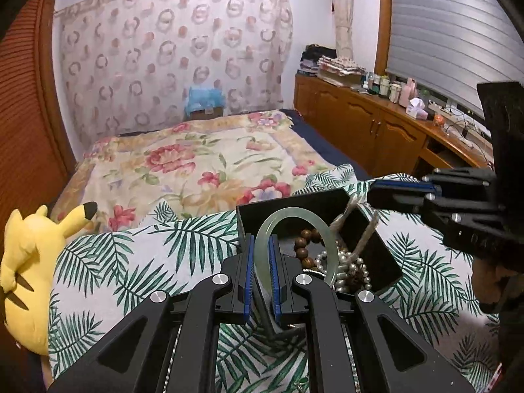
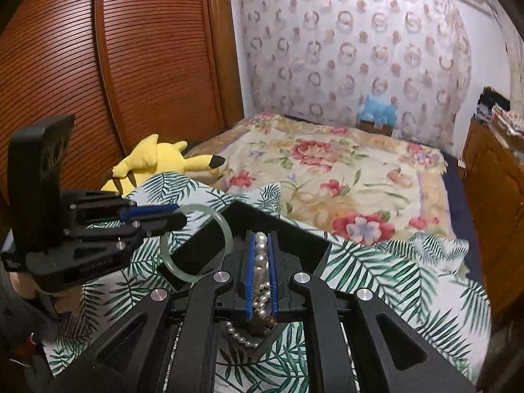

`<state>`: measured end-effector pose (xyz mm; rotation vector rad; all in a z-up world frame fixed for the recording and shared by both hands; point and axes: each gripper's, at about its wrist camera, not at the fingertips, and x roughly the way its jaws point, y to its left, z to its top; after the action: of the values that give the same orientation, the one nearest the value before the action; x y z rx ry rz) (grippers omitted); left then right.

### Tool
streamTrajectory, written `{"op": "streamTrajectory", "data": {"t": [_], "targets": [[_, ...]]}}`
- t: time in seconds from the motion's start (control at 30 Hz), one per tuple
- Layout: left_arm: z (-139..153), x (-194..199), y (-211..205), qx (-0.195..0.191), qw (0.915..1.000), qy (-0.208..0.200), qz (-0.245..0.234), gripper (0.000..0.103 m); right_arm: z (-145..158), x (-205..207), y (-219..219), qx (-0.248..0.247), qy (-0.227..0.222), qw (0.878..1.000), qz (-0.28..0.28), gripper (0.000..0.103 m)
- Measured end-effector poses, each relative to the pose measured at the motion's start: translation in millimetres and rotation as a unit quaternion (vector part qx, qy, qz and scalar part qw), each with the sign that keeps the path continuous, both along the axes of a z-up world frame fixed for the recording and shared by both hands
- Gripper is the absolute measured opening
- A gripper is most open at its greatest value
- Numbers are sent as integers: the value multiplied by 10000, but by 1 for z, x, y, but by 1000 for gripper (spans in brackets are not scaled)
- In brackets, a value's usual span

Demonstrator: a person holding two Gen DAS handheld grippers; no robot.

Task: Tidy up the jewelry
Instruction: 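Carry the jade bangle and pearl necklace over the black box with both grippers, then open the left gripper to drop the jade bangle while the right releases the pearls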

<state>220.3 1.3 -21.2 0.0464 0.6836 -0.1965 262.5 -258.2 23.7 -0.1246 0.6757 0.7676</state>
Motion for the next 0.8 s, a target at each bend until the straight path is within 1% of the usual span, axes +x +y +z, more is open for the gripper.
{"op": "streamTrajectory", "data": {"t": [0.13,0.3,0.5,0.8], "targets": [[-4,8,-4,74,9999,63,-29,8,-6,4,-6,-26,-118,9998,-176,11],[-10,20,-12,199,9996,170,-76,8,-10,10,-19,23,-127,9993,-356,11],[-14,29,-19,276,9992,243,-126,8,-11,11,-24,-33,-212,9989,-420,11],[-13,34,-23,282,9991,257,-177,9,-9,12,-24,-39,-245,9987,-445,11]]}}
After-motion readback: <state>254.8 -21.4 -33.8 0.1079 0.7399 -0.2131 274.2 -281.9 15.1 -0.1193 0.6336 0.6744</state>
